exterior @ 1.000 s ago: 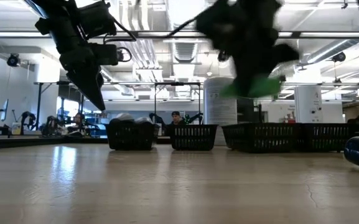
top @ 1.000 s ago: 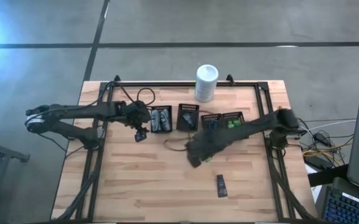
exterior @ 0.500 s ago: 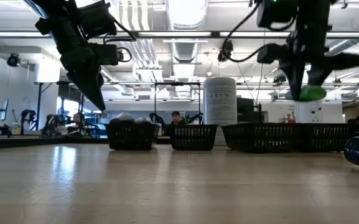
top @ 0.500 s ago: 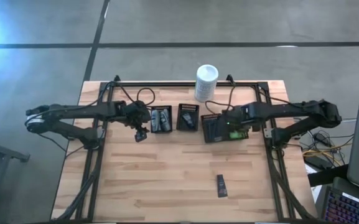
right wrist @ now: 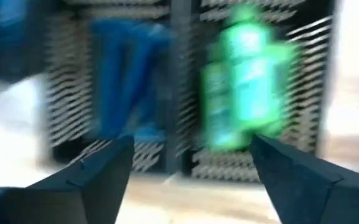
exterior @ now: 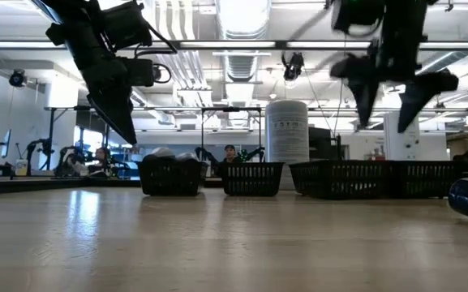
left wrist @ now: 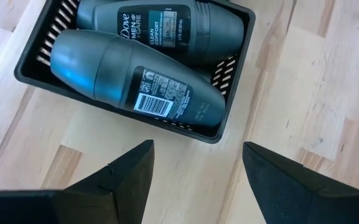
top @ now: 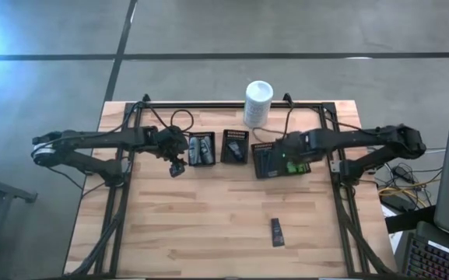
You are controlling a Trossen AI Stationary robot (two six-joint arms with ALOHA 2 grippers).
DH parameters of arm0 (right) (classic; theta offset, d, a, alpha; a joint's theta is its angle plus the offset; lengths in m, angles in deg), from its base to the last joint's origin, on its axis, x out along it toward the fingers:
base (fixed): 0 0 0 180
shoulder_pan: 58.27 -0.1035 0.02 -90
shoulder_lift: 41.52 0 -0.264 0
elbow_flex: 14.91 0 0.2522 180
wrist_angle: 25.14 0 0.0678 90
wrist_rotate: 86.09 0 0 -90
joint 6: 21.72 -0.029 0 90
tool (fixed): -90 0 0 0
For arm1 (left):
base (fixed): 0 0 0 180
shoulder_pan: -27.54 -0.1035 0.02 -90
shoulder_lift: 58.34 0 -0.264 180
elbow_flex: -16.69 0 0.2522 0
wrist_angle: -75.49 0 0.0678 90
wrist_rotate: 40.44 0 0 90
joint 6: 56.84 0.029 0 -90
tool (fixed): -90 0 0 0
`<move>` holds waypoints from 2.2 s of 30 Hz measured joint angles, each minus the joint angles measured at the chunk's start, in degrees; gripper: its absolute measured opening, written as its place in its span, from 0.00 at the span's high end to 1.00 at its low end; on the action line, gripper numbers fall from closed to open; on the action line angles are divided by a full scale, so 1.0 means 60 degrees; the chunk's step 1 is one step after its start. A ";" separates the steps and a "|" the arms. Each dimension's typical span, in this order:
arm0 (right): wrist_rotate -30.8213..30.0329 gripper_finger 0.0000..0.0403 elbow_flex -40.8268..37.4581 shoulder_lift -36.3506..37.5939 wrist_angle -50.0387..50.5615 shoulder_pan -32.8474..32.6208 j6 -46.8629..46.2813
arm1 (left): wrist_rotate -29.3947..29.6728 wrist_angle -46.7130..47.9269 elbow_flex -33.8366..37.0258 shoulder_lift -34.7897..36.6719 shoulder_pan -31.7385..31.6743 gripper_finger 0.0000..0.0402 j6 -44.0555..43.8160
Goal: Pick & Place Travel size toiletries
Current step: Put the blue shave cream into the middle left black bin, then return to Home Position
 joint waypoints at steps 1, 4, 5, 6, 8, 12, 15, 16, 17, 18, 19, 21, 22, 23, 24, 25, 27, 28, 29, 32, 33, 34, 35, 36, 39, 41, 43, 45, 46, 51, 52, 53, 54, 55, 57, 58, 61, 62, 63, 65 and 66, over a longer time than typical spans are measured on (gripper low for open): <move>0.0008 0.20 0.0213 -0.0091 -0.0070 -0.0360 -0.0272 | 0.0000 0.0002 0.0000 0.0000 0.0001 0.38 -0.0034; 0.0343 0.16 0.0770 -0.0682 -0.0103 -0.1663 -0.1194 | 0.0000 0.0002 0.0000 0.0000 0.0000 0.38 -0.0079; 0.0561 0.15 0.0939 -0.0992 -0.0089 -0.2121 -0.1527 | 0.0000 -0.0001 0.0000 0.0000 0.0000 0.38 -0.0079; 0.0853 0.15 0.1094 -0.1339 -0.0138 -0.2566 -0.1888 | 0.0000 -0.0001 0.0000 0.0000 -0.0002 0.38 -0.0079; 0.1541 0.14 0.1429 -0.2178 -0.0292 -0.3471 -0.2592 | 0.0000 -0.0016 0.0000 0.0000 0.0000 0.38 -0.0061; 0.2206 0.12 0.2496 -0.3891 -0.0528 -0.4912 -0.4074 | 0.0000 -0.0033 0.0000 0.0000 0.0001 0.38 -0.0057; 0.2527 0.11 0.3202 -0.4888 -0.0799 -0.5426 -0.4758 | 0.0000 -0.0033 0.0000 0.0000 -0.0003 0.38 -0.0054; 0.2550 0.11 0.3355 -0.5159 -0.0936 -0.5513 -0.4840 | 0.0000 -0.0033 0.0000 0.0000 -0.0001 0.38 -0.0054; 0.2558 0.12 0.3466 -0.5408 -0.1072 -0.5554 -0.4849 | 0.0000 -0.0033 0.0000 0.0000 0.0001 0.38 -0.0050; 0.2580 0.13 0.3541 -0.5624 -0.1167 -0.5575 -0.4848 | 0.0000 -0.0033 0.0000 0.0000 -0.0003 0.38 -0.0050; 0.2615 0.14 0.3570 -0.5819 -0.1203 -0.5578 -0.4820 | 0.0000 -0.0033 0.0000 0.0000 0.0001 0.38 -0.0046; 0.2733 0.18 0.3554 -0.6158 -0.1182 -0.5571 -0.4713 | 0.0000 -0.0036 0.0000 0.0000 0.0000 0.38 -0.0046; 0.2755 0.22 0.3463 -0.6299 -0.1211 -0.5564 -0.4714 | 0.0000 -0.0033 0.0000 0.0000 0.0001 0.38 -0.0046; 0.2795 0.25 0.3377 -0.6423 -0.1217 -0.5557 -0.4708 | 0.0000 -0.0033 0.0000 0.0000 0.0001 0.38 -0.0043; 0.2843 0.30 0.3348 -0.6467 -0.1320 -0.5536 -0.4664 | 0.0000 -0.0036 0.0000 0.0000 -0.0003 0.38 -0.0045; 0.2937 0.35 0.3306 -0.6525 -0.1329 -0.5532 -0.4633 | -0.0001 -0.0033 0.0000 0.0000 0.0000 0.38 -0.0043; 0.3017 0.45 0.3298 -0.6572 -0.1423 -0.5514 -0.4456 | -0.0037 -0.0037 0.0000 0.0000 0.0001 0.38 -0.0043; 0.3021 0.51 0.3296 -0.6588 -0.1502 -0.5495 -0.4379 | -0.0060 -0.0031 0.0000 0.0000 0.0000 0.38 -0.0044; 0.3020 0.58 0.3292 -0.6591 -0.1583 -0.5470 -0.4349 | -0.0074 -0.0035 0.0000 0.0000 -0.0002 0.38 -0.0045; 0.2896 0.74 0.3263 -0.6455 -0.1746 -0.5281 -0.4256 | -0.0098 -0.0037 0.0000 0.0000 0.0001 0.38 -0.0044; 0.2709 0.74 0.3240 -0.6372 -0.1803 -0.5172 -0.4235 | -0.0098 -0.0036 0.0000 0.0000 -0.0002 0.38 -0.0046; 0.2391 0.74 0.3214 -0.6267 -0.1842 -0.5032 -0.4164 | -0.0098 -0.0026 0.0000 0.0000 -0.0003 0.38 -0.0046; 0.2110 0.74 0.3207 -0.6119 -0.1942 -0.4815 -0.4037 | -0.0098 -0.0035 0.0000 0.0000 -0.0003 0.38 -0.0046; 0.1810 0.74 0.3207 -0.5934 -0.2088 -0.4540 -0.3853 | -0.0103 -0.0037 0.0000 0.0000 0.0000 0.38 -0.0046; 0.0748 0.74 0.3244 -0.5139 -0.2474 -0.3411 -0.2945 | -0.0158 -0.0033 0.0000 0.0000 -0.0003 0.38 -0.0051; 0.0213 0.74 0.3269 -0.4615 -0.3074 -0.2526 -0.2045 | -0.0245 -0.0023 0.0000 0.0000 -0.0003 0.38 -0.0076; 0.0058 0.74 0.3284 -0.4184 -0.3627 -0.1528 -0.1013 | -0.0367 -0.0008 0.0000 0.0000 0.0001 0.38 -0.0102; 0.0064 0.74 0.3304 -0.4056 -0.3858 -0.0538 -0.0071 | -0.0390 0.0046 0.0000 0.0000 0.0001 0.38 -0.0163; 0.0093 0.74 0.3300 -0.4069 -0.3854 -0.0072 0.0290 | -0.0393 0.0043 0.0000 0.0000 0.0001 0.38 -0.0193; 0.0407 0.62 0.3365 -0.4409 -0.4587 0.1621 0.1789 | -0.0394 0.0103 0.0000 -0.0001 0.0001 0.38 -0.0356; 0.0682 0.60 0.3445 -0.4511 -0.4815 0.1814 0.2043 | -0.0393 0.0103 0.0000 0.0000 0.0001 0.38 -0.0356; 0.1158 0.57 0.3507 -0.4603 -0.5082 0.1992 0.2276 | -0.0393 0.0103 0.0000 0.0000 0.0001 0.38 -0.0358; 0.1556 0.54 0.3542 -0.4725 -0.5197 0.2133 0.2470 | -0.0393 0.0109 0.0000 -0.0002 -0.0001 0.38 -0.0360; 0.1716 0.52 0.3596 -0.4870 -0.5105 0.2167 0.2618 | -0.0393 0.0105 0.0000 -0.0002 -0.0002 0.38 -0.0360; 0.1740 0.47 0.3704 -0.4983 -0.4873 0.2148 0.2728 | -0.0394 0.0109 0.0000 -0.0004 -0.0003 0.38 -0.0363; 0.1657 0.45 0.3743 -0.4976 -0.4696 0.2057 0.2772 | -0.0393 0.0112 0.0000 0.0000 0.0001 0.38 -0.0367; 0.0890 0.38 0.3790 -0.4653 -0.4673 0.1509 0.2952 | -0.0396 0.0226 0.0000 -0.0004 0.0000 0.38 -0.0369; 0.0491 0.36 0.3786 -0.4505 -0.4665 0.1218 0.3059 | -0.0393 0.0309 0.0000 -0.0004 0.0000 0.38 -0.0371; 0.0058 0.34 0.3786 -0.4303 -0.4734 0.0882 0.3280 | -0.0385 0.0370 0.0000 -0.0004 -0.0002 0.38 -0.0373; -0.0717 0.31 0.3787 -0.3881 -0.4602 0.0139 0.3827 | -0.0290 0.0451 0.0000 -0.0004 0.0001 0.38 -0.0368; -0.1028 0.29 0.3790 -0.3631 -0.4421 -0.0239 0.3999 | -0.0282 0.0498 0.0000 -0.0003 0.0001 0.38 -0.0374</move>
